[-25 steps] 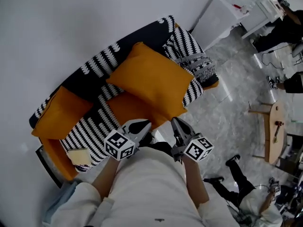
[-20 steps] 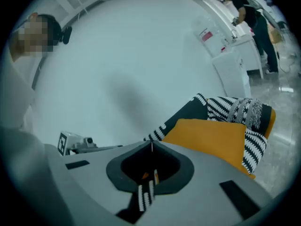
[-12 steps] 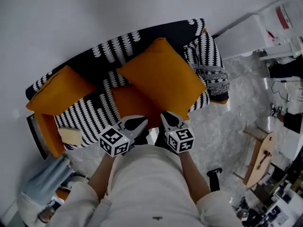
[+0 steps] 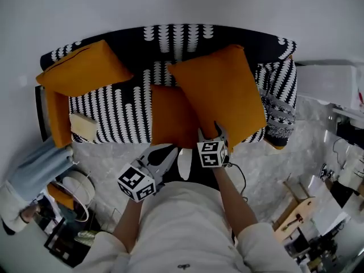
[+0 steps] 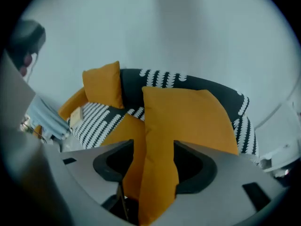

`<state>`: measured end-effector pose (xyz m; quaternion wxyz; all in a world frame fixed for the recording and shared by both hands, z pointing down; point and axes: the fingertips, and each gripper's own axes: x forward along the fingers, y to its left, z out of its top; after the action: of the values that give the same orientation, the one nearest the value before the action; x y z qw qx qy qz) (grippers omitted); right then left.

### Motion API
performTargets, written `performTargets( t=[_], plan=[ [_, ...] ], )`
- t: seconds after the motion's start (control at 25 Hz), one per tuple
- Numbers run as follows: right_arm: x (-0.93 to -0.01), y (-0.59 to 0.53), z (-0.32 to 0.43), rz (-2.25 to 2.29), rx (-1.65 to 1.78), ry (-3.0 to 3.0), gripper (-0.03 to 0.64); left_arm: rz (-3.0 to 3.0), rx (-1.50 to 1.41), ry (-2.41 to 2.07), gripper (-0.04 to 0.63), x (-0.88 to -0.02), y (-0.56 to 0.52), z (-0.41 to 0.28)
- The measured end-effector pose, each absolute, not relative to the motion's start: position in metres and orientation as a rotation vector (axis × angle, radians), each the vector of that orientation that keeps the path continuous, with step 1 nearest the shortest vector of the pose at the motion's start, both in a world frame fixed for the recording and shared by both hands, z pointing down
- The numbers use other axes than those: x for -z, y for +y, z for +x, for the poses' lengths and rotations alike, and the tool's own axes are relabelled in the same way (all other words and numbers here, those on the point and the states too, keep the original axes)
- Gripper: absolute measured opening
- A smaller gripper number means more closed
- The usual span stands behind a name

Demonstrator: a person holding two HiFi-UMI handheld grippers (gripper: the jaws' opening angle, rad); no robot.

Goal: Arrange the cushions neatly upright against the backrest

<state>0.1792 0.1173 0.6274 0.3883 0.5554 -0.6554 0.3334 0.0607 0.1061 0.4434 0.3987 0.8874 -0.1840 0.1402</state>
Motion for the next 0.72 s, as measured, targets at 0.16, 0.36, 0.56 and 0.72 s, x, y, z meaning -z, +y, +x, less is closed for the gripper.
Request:
performTargets(
  t=[0.16, 0.36, 0.56, 0.72],
  plan=[
    [-0.66, 0.099, 0.176, 1.347, -0.674, -1.551, 0.273, 2.205, -0.358, -0.509, 0.009, -0.457, 0.111, 0.045],
    [-0.691, 0.092, 0.171, 1.302, -0.59, -1.461, 0.304, 2.142, -0.331, -0.601, 0.009, -0.47, 0.1, 0.01],
    [-0.717, 0.091, 0.167, 1.246, -0.488, -1.378, 0.313, 2.124, -0.358, -0.658, 0.009, -0.475, 0.091, -0.024],
    [-0.724, 0.09, 0.18, 1.252, -0.405, -1.276, 0.303, 2.117, -0.366, -0.665, 0.009, -0.473, 0.093, -0.036]
  ],
)
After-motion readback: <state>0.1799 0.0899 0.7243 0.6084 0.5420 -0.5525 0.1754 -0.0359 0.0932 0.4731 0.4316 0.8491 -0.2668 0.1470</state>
